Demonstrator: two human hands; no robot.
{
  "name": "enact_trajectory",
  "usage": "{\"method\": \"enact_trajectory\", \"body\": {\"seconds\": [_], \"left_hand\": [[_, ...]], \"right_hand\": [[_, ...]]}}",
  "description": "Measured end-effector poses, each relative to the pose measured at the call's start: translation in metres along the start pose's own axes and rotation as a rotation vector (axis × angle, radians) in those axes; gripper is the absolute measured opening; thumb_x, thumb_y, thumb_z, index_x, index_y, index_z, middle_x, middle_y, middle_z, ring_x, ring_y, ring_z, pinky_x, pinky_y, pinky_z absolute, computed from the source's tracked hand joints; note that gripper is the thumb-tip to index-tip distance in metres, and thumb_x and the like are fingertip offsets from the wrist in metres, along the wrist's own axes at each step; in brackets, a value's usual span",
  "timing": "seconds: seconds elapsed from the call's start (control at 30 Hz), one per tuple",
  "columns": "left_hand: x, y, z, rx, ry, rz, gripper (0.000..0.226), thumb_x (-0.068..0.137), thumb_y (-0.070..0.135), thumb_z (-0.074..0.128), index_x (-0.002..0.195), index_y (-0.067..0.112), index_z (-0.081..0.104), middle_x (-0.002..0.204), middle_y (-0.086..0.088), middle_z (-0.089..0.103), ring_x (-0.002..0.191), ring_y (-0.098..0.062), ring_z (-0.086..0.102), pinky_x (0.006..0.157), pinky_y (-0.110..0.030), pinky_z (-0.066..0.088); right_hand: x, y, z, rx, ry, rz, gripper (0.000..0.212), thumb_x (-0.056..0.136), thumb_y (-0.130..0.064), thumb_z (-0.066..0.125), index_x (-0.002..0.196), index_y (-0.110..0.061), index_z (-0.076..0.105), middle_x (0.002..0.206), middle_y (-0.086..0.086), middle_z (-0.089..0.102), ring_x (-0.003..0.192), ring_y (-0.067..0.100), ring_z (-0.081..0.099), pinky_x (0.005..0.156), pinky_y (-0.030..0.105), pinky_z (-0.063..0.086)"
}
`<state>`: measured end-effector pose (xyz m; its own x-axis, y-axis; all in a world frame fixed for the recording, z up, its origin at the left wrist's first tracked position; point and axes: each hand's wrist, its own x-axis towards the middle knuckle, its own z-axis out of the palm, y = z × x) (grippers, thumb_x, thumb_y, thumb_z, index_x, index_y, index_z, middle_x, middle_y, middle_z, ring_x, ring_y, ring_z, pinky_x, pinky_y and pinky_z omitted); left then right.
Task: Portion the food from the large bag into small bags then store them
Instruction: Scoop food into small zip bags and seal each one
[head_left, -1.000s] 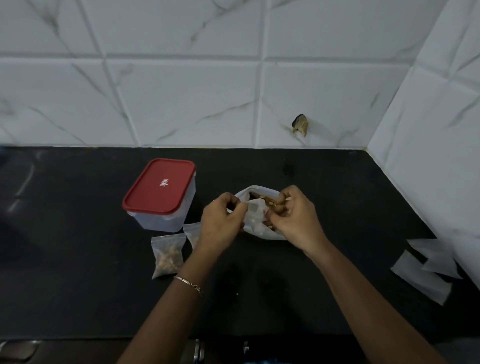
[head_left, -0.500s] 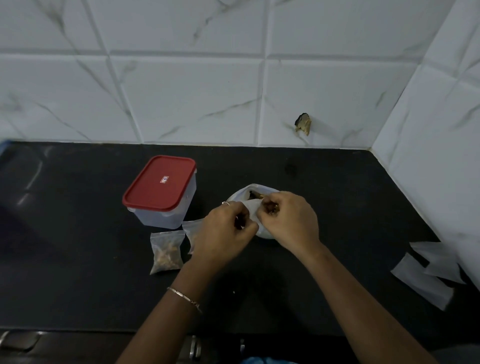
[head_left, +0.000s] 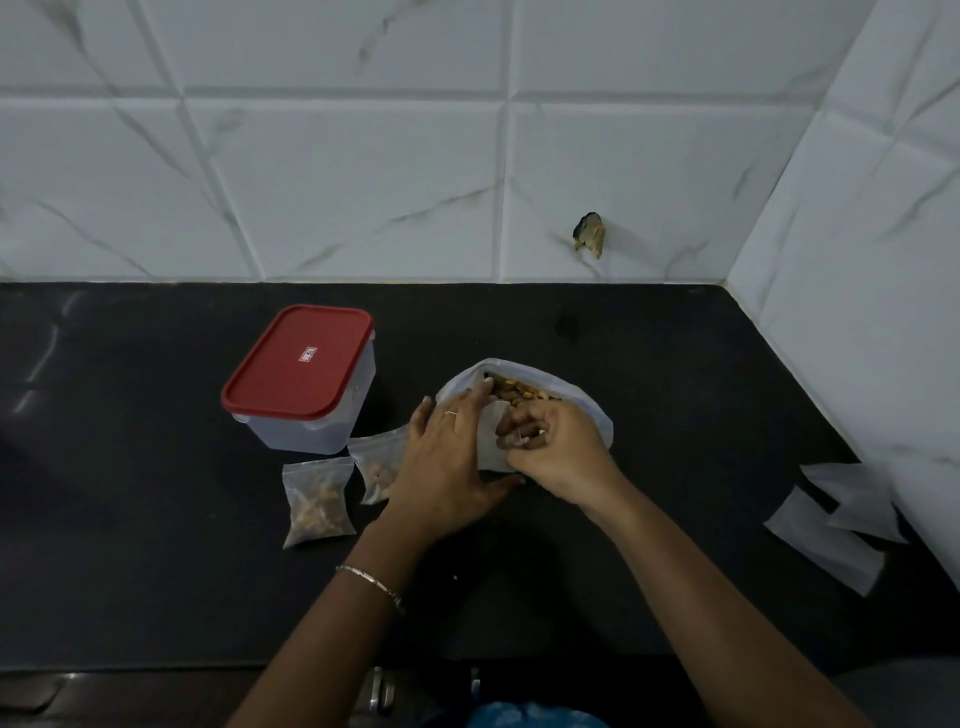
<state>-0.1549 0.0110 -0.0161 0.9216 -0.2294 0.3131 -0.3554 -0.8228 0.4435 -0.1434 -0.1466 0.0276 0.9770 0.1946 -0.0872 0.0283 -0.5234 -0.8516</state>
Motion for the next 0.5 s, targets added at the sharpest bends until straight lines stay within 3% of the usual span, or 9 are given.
{"method": "enact_trajectory", "body": {"seconds": [0.1,0.23,0.4,0.5], "left_hand": [[0.005,0.0,0.002,-0.01,-0.034,-0.023,0.086,0.071,0.068,0.053,0.142,0.022,0.035,0.127,0.005,0.059,0.125,-0.012,0.049,0.117,-0.049,0.017],[0.005,-0.002,0.008,0.017,-0.001,0.017,0.066,0.071,0.062,0.058,0.125,0.024,0.051,0.11,0.005,0.066,0.112,-0.015,0.058,0.113,-0.05,0.026],[0.004,-0.001,0.013,0.039,0.043,0.024,0.058,0.073,0.063,0.054,0.115,0.024,0.057,0.103,0.007,0.069,0.102,-0.013,0.063,0.107,-0.051,0.033],[0.005,-0.002,0.012,-0.033,0.054,-0.03,0.054,0.074,0.062,0.054,0.112,0.024,0.057,0.105,0.009,0.068,0.102,-0.011,0.062,0.106,-0.045,0.035]], "right_hand": [[-0.002,0.006,-0.001,-0.001,-0.032,-0.024,0.029,0.079,-0.005,0.07,0.097,-0.027,0.065,0.087,-0.009,0.067,0.083,0.006,0.066,0.076,0.03,0.058],[-0.007,0.012,-0.003,-0.233,0.049,-0.071,0.035,0.08,-0.02,0.072,0.113,-0.029,0.063,0.092,-0.014,0.063,0.094,0.007,0.059,0.08,0.027,0.054],[-0.012,0.013,-0.003,-0.445,0.106,-0.183,0.027,0.086,-0.027,0.066,0.113,-0.03,0.063,0.099,-0.014,0.055,0.092,0.002,0.052,0.07,0.014,0.039],[-0.011,0.019,-0.004,-0.387,0.117,-0.162,0.022,0.089,-0.039,0.057,0.109,-0.032,0.065,0.103,-0.014,0.049,0.089,0.002,0.051,0.063,0.015,0.037]]}}
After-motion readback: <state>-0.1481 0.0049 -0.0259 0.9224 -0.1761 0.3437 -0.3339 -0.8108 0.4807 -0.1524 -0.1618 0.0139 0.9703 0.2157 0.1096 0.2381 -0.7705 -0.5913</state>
